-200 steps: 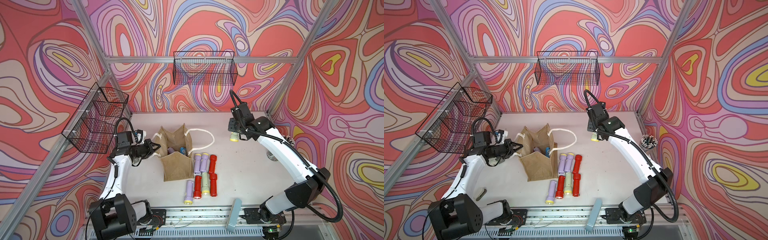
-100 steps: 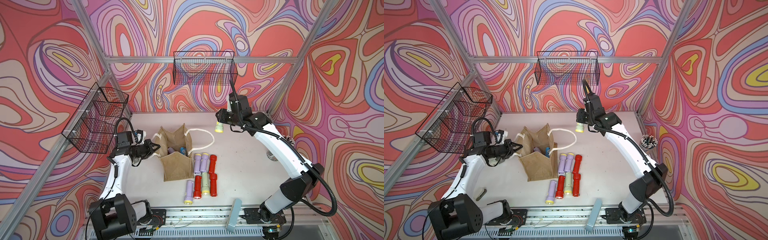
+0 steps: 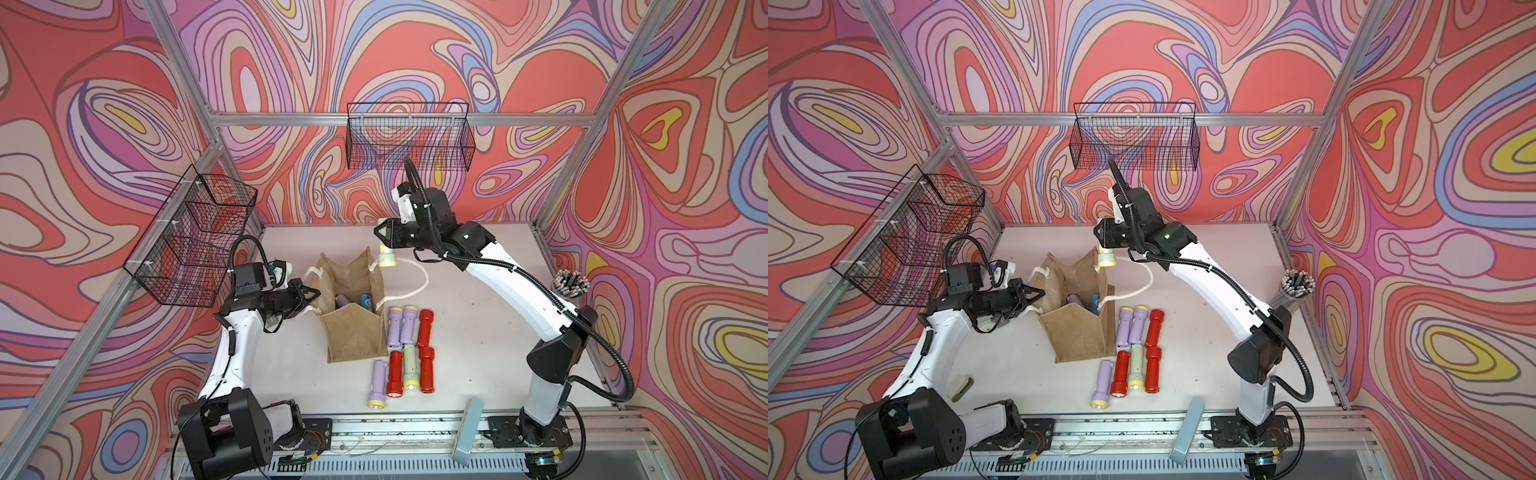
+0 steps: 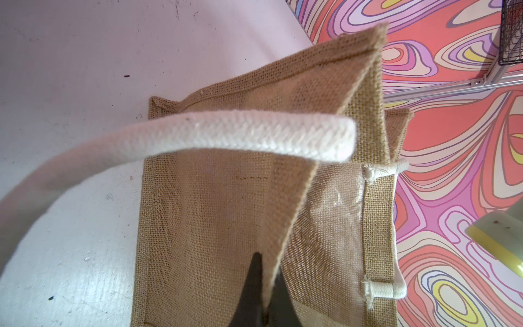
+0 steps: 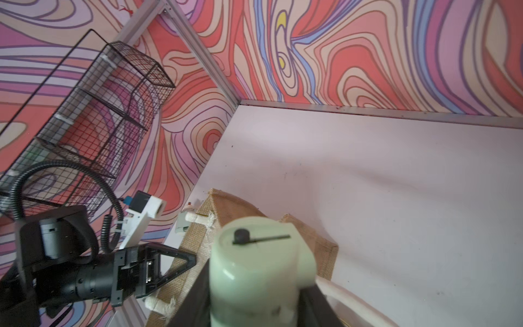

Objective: Put the flashlights into the tote bags
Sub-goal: Place the flashlight in the canvas bag.

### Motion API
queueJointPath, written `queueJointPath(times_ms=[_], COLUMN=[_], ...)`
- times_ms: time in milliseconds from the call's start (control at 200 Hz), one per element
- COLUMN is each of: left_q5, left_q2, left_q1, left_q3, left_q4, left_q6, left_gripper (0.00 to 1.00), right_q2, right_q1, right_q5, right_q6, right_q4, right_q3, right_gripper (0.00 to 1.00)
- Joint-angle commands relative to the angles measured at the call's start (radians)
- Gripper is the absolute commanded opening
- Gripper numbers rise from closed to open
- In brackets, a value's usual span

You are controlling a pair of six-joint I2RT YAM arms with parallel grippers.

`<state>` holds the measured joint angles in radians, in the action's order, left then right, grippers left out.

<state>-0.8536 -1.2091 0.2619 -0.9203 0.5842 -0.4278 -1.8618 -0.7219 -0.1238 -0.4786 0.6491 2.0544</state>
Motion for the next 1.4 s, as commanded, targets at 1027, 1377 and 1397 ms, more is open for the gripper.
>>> queueJointPath(times_ms=[1027,1377,1397], left_q5=[0.022,-0.009,-0.008], left_q2=[-0.020,-0.024,-0.023], left_q1=[0.005,-0.004,-0.003], left_q3=[-0.082,-0.102,-0.103], left_q4=[-0.020,-0.062,-0.061], left_q6=[-0.043,-0.063,-0.060], left_gripper=[0.00,0.00,0.00], right_q2=[-0.483,-0.558,-0.562], right_q1=[-0.215,-0.211,-0.211], right_q5=[0.002,0.010,0.010], right_q6=[0.090,0.049,0.047], right_q4=[0.266,0.250,0.251], right_q3=[0.191,0.158,0.159], right_gripper=[0.00,0.00,0.00])
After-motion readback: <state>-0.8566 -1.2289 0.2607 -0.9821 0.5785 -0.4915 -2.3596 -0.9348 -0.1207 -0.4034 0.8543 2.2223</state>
